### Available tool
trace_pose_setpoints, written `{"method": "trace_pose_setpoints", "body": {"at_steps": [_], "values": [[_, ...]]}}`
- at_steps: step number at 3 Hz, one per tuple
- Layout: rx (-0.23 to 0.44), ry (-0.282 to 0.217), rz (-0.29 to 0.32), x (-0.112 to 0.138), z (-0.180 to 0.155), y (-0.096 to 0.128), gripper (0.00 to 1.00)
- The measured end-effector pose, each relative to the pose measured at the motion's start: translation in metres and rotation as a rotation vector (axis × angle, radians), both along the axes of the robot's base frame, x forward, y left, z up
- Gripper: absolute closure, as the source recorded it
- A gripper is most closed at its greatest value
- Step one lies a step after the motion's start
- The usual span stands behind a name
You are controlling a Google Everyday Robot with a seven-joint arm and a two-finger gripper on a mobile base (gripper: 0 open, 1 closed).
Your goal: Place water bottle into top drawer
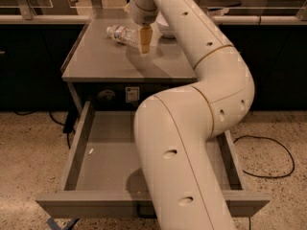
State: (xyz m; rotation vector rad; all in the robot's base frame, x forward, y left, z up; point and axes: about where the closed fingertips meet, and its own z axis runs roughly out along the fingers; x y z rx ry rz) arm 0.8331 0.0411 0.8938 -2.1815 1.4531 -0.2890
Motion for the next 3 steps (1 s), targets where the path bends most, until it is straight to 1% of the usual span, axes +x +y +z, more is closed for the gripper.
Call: {"method": "trace_pose_setpoints", "body": {"at_steps": [1, 2, 3], "values": [[-0.011, -0.013, 0.073, 0.0186, -0.0300, 0.0299, 0.00], [-0.011, -0.013, 0.073, 0.0186, -0.0300, 0.0299, 0.00], [-0.004, -0.014, 0.090, 0.0212, -0.0367, 0.0333, 0.00]]}}
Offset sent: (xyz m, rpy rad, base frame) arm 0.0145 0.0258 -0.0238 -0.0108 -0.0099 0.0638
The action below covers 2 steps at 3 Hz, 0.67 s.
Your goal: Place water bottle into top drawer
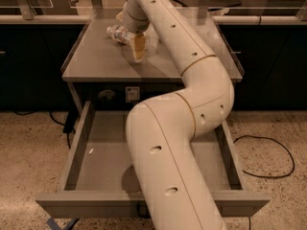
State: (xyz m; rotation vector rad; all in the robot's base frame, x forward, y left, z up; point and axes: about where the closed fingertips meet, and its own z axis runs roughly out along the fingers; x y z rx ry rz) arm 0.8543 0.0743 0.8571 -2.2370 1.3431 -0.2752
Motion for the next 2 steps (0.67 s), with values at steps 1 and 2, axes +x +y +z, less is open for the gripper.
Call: {"method": "trace_pose_setpoints", "body": {"at_steps": [1, 2], "values": [[0.008, -0.018, 0.049, 0.0052, -0.0060, 0.0092, 0.00], [0.008, -0.018, 0.049, 0.0052, -0.0060, 0.0092, 0.00]]}}
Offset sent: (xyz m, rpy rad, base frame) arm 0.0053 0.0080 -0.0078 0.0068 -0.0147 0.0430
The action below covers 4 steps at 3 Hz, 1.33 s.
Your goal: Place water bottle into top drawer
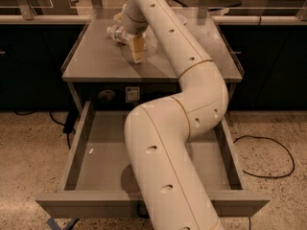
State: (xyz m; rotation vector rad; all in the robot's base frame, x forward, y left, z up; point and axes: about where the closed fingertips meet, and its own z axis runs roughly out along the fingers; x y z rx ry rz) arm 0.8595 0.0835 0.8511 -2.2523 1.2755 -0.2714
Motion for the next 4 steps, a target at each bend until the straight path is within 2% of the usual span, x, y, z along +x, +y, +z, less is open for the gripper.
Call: {"method": "trace_pose_setpoints", "body": {"at_steps": [1, 2, 3, 4], "values": [[0.011, 0.004, -0.002, -0.001, 0.001, -0.001, 0.00], [0.009, 0.004, 0.018, -0.011, 0.018, -0.006, 0.00], [-0.003, -0.015, 0.055, -0.022, 0.040, -0.003, 0.00], [-0.036, 0.007, 0.096, -0.032, 0.038, 0.005, 0.00]]}}
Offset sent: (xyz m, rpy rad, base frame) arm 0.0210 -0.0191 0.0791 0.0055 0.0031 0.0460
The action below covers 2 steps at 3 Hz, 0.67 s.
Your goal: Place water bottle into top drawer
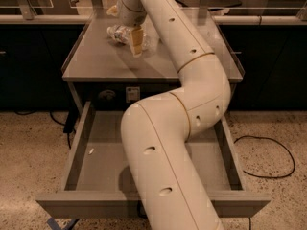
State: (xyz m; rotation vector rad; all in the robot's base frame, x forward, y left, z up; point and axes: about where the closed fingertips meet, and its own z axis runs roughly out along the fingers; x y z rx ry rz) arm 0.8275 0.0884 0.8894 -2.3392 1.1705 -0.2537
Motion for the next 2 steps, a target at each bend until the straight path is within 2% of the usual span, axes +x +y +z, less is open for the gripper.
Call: {"method": "trace_pose_setpoints", "body": {"at_steps": [1, 2], "values": [[-0.032, 0.096, 0.008, -0.0125, -0.0298, 0.0072, 0.00], [-0.028, 0.088, 0.000, -0.0079, -0.0333, 0.0108, 0.00]]}}
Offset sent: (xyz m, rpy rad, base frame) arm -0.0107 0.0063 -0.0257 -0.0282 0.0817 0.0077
